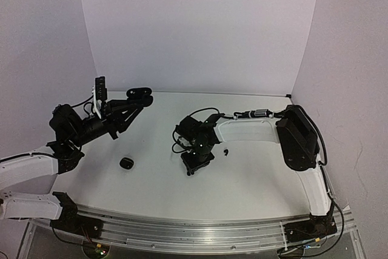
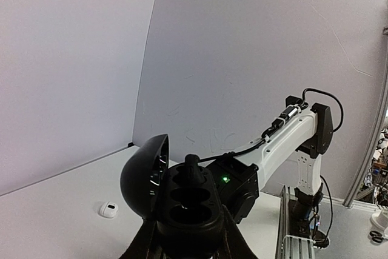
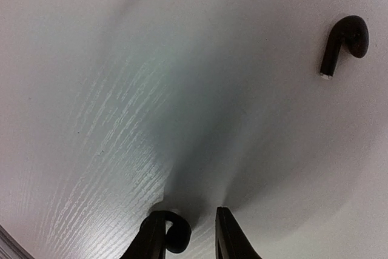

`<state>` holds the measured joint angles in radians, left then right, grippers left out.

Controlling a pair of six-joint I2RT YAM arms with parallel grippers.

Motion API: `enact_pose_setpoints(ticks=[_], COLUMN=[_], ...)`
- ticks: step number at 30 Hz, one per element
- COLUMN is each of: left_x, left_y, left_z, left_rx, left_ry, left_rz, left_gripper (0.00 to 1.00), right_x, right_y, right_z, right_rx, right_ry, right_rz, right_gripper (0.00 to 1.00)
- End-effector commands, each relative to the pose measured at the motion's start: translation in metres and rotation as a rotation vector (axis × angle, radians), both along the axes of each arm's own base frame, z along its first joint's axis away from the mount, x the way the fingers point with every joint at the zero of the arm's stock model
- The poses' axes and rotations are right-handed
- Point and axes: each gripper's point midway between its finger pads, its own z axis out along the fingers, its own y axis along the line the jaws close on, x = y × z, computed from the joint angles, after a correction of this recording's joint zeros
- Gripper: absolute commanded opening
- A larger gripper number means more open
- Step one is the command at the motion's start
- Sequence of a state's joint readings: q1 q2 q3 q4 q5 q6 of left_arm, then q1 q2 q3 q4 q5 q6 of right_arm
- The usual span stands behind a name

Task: Insert the wireless bluetooth earbuds into the charging case
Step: Pick up the left earbud from the center of the board.

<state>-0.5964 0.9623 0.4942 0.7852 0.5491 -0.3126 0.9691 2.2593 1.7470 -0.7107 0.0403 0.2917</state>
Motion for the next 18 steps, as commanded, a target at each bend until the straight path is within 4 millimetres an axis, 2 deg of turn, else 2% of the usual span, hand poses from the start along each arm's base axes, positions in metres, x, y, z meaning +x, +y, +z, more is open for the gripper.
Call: enact_pose_setpoints(ticks=[1, 8, 18], left_x=[-0.003, -0.002, -0.002], left_y=[0.004, 0.004, 0.004], left_z=[0.006, 0.004, 0.002], left_rx=[-0.01, -0.009, 0.004], left_ry=[-0.031, -0.032, -0.034], left_rz=[0.008, 0.01, 0.012], left_gripper=[0.0, 0.0, 0.0], right_x=[0.006, -0.001, -0.032], right_y=[0.001, -0.002, -0.002], right_z=[0.008, 0.002, -0.006], right_rx=[0.001, -0.009, -0.024], right_ry=[-0.005, 0.018, 0.065], right_rz=[-0.023, -0.022, 0.009], right_gripper=[0.26, 0.25, 0.23])
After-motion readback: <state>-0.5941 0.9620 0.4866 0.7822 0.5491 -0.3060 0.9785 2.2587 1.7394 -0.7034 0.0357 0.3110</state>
